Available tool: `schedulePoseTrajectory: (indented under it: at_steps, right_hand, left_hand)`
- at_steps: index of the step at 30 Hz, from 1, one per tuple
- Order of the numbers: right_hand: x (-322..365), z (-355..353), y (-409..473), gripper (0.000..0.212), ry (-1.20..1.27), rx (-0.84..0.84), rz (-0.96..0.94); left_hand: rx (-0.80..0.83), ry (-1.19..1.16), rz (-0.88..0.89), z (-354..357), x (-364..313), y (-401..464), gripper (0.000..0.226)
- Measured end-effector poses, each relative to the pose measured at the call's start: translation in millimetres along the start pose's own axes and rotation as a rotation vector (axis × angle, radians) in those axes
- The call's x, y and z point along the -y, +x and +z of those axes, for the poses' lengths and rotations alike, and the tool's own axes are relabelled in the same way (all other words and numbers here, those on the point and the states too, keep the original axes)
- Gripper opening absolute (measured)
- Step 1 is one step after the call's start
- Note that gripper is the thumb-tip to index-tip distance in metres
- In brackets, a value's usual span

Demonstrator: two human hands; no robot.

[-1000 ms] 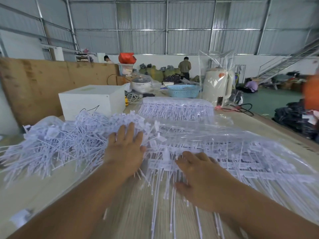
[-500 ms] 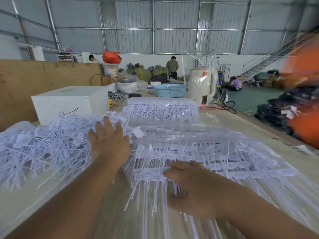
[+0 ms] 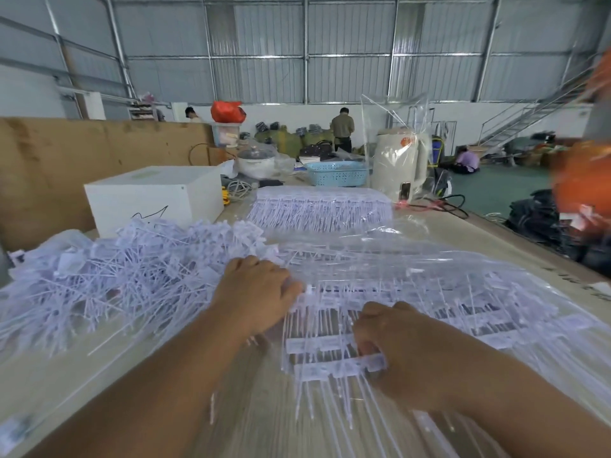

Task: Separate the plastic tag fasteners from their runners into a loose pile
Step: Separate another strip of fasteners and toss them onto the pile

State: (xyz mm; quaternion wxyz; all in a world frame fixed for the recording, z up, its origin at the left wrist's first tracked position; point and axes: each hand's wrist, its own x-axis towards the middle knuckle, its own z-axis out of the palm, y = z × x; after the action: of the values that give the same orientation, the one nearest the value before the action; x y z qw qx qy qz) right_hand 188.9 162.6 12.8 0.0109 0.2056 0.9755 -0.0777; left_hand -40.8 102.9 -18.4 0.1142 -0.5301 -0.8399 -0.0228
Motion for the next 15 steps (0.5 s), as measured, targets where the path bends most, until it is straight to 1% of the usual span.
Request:
schedulePoseTrajectory:
  at_steps: [2, 4, 5, 6, 7, 10, 11, 12, 15]
  right_hand:
    - [-2, -3, 0, 0.021, -0.025, 0.011, 0.033]
    - [-6, -4, -1, 0.021, -0.044, 0.024, 0.06]
    - [-8, -4, -2, 0.02, -0.053, 0.034, 0.071]
    - [-10, -5, -3, 0.02, -0.058, 0.043, 0.08]
    - [-13, -6, -3, 0.02, -0.061, 0.05, 0.087]
    - [-22, -9, -3, 0.02, -0.066, 0.077, 0.098]
    - [-25, -9, -2, 0.02, -0.068, 0.082, 0.095]
    - [-28, -9, -2, 0.021, -0.065, 0.086, 0.092]
    - [-31, -11, -3, 0.023, -0.059, 0.116, 0.101]
  left_hand:
    - [-0.045, -0.005, -0.007, 3, 5, 2, 0.045]
    - [-0.122, -0.014, 0.005, 3, 4, 4, 0.03]
    - [-0.143, -0.025, 0.013, 3, 2, 6, 0.027]
    - [-0.149, -0.049, 0.025, 3, -1, 8, 0.028]
    - [-0.137, -0.093, 0.033, 3, -4, 8, 0.034]
    - [-0.109, -0.237, 0.104, 3, -7, 2, 0.062]
    - [-0.106, -0.252, 0.143, 1, -6, -2, 0.066]
    - [-0.095, -0.247, 0.179, -1, -4, -4, 0.066]
    - [-0.065, -0.157, 0.244, -7, 3, -8, 0.05]
